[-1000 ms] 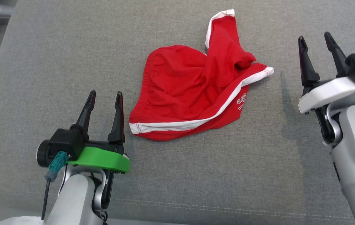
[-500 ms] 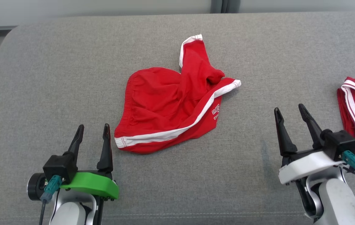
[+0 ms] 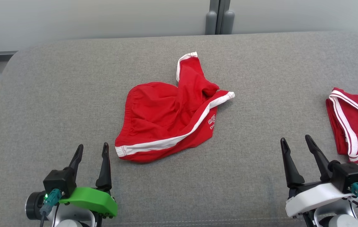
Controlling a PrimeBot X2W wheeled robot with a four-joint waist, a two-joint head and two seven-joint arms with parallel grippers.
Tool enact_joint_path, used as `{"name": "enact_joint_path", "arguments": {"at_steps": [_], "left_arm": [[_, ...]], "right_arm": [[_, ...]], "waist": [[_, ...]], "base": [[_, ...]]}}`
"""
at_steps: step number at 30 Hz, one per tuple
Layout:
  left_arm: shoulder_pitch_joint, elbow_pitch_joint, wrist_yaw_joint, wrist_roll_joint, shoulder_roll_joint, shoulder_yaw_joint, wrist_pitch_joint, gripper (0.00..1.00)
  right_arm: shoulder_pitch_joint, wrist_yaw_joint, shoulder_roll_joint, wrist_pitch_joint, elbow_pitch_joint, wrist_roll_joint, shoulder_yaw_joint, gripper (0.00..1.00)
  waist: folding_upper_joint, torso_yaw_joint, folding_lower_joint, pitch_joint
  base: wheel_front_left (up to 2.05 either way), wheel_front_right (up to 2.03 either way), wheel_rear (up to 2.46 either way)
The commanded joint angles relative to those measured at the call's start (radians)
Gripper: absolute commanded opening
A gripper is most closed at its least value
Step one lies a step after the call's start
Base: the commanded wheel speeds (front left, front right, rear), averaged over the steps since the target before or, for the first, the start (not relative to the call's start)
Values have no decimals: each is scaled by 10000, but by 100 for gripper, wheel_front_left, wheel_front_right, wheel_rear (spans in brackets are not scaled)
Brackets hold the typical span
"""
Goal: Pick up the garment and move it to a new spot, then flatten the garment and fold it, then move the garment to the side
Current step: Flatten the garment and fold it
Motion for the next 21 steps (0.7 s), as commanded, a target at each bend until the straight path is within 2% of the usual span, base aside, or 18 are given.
{"name": "enact_joint_path", "arguments": {"at_steps": [1,13,21], "left_arm": [[101,-98,72,-40,78,-3,52,100],[85,-215,156,-80,171,-88,211,100],[-146,-207,23,-222,63,-301,544,100]], "right_arm": [[194,-11,13,66,-151,-48,-70,100],[334,-11,67,228,-475,58,-132,100],[-333,-11,67,263,-225,37,-219,100]], "waist": [[0,-29,1,-2],[0,-20,1,112],[0,76,1,436]], "base": [[0,0,0],[0,0,0],[0,0,0]]}}
